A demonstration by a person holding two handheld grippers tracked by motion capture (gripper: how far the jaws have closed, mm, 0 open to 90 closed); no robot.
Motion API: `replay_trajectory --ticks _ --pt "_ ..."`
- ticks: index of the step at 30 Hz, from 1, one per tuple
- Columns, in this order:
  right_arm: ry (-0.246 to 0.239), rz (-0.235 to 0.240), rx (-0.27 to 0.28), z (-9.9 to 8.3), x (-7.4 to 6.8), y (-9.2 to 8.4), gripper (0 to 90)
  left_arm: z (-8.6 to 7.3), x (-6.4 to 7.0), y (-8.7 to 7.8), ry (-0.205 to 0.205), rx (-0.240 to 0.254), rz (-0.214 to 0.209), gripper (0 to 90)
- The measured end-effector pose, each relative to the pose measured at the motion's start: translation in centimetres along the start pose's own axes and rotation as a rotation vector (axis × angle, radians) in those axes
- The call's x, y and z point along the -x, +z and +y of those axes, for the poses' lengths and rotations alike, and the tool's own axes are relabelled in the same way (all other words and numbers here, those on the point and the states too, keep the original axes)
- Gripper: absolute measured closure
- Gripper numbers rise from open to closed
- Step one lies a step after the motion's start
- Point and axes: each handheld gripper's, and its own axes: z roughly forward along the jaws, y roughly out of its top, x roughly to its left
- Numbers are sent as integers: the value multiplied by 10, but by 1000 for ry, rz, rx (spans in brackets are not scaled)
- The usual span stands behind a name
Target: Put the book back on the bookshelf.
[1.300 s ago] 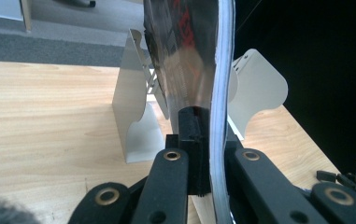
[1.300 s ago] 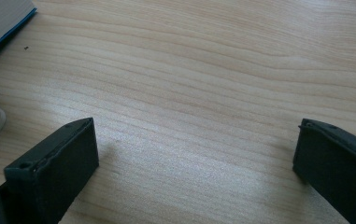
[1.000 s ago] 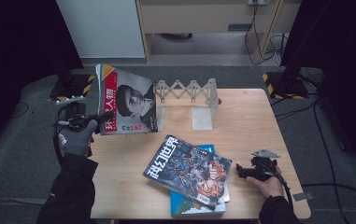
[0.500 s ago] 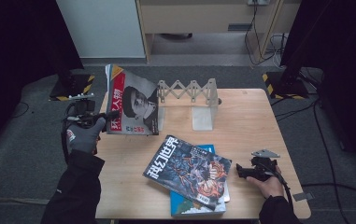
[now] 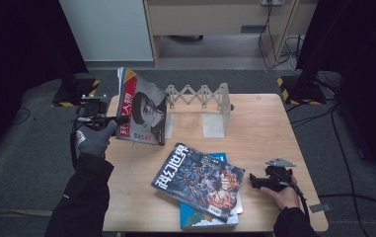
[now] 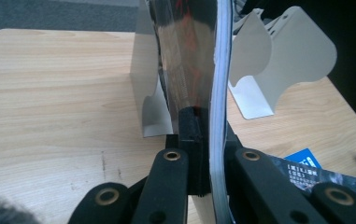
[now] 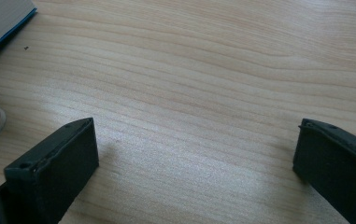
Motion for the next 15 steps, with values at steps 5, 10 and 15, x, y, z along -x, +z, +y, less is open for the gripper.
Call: replay_trajectory --ticks 5,10,15 --pt "1 -1 1 0 0 0 4 5 2 2 2 -20 17 863" --pt "0 0 0 0 0 0 4 15 6 6 -9 -48 42 863" --pt "1 0 0 0 0 0 4 19 10 5 -20 -62 62 863"
